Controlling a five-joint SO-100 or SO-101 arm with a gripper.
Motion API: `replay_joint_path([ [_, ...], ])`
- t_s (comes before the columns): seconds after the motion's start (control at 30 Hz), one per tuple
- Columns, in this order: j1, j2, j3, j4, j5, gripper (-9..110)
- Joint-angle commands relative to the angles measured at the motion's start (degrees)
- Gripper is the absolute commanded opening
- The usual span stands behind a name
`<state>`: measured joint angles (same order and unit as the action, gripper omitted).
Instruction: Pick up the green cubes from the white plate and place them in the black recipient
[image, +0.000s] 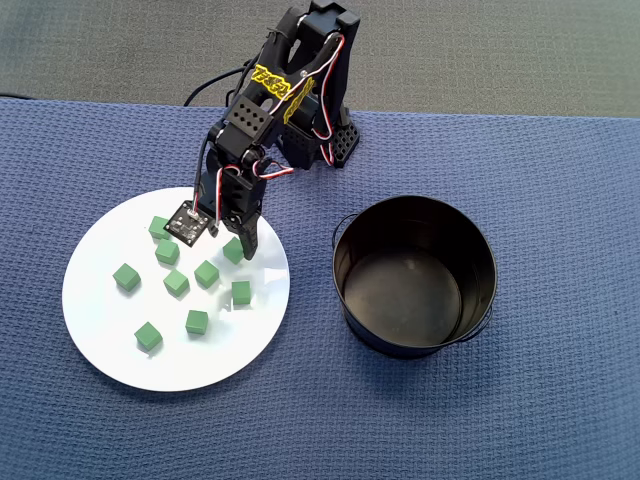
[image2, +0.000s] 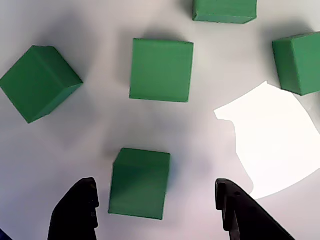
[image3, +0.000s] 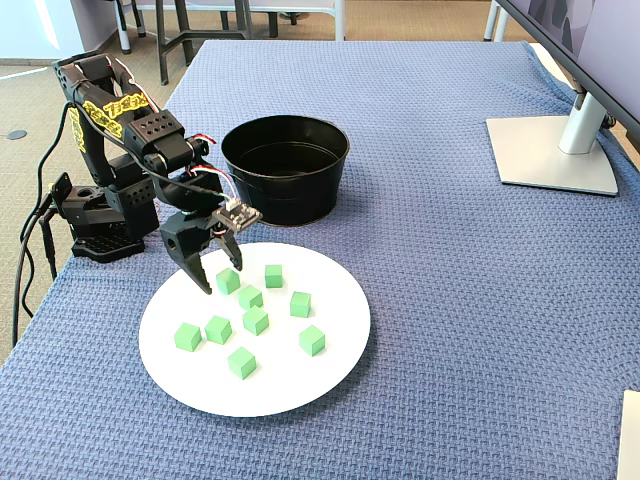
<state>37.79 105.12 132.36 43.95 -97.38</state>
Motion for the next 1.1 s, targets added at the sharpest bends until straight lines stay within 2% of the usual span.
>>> replay_joint_path([
  [0.0, 0.9, -0.1, -1.1, -1.0, -1.1, 23],
  [0.37, 0.6, -1.2, 0.1, -2.8, -0.6, 22],
  [0.5, 0.2, -1.9, 0.1, -4.2, 1.0, 13],
  [0.57, -0.4, -2.3, 0.3, -6.5, 3.8, 0],
  [0.67, -1.6, -2.2, 1.2, -9.1, 7.4, 0],
  [0.77, -3.7, -0.9, 0.1, -9.0, 17.1, 0],
  [0.97, -8.8, 8.1, -16.4, 17.8, 43.7, 0],
  [1.07, -12.4, 14.0, -25.3, 30.3, 52.7, 0],
])
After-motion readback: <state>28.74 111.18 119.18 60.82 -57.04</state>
